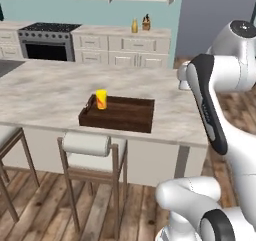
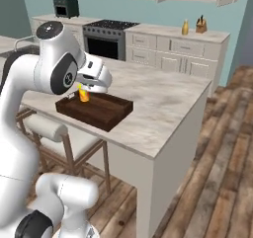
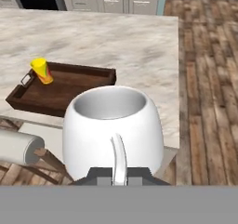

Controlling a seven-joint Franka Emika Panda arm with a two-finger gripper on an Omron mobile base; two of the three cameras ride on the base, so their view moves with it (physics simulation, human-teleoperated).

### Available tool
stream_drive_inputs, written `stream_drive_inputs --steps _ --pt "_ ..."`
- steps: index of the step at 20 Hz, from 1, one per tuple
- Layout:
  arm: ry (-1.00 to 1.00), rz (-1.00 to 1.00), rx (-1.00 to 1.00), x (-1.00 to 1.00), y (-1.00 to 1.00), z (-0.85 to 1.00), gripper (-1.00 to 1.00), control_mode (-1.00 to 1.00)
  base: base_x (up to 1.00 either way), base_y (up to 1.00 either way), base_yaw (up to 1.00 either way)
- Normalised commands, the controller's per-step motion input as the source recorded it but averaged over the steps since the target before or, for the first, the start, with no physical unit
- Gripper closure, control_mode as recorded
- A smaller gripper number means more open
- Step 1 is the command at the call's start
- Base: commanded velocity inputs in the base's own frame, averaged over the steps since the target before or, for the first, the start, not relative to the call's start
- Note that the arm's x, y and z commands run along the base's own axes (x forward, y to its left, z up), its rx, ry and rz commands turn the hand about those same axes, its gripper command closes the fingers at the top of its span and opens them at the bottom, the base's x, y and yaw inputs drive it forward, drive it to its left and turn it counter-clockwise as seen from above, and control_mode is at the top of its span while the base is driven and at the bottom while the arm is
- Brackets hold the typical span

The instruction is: There is a tray on the dining counter. Grab the cup, mug, and pitcher and place them on the tray. The pitcher may be placed next to the tray if it cannot fit the tray.

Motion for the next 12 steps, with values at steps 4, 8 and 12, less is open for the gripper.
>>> stream_drive_inputs --steps 4,8,12 --pt "0.0 0.0 0.0 0.0 0.0 0.0 1.0 1.0 0.54 0.09 0.07" --pt "0.0 0.0 0.0 0.0 0.0 0.0 1.0 1.0 0.54 0.03 0.09" --pt "0.0 0.0 0.0 0.0 0.0 0.0 1.0 1.0 0.6 0.01 0.09"
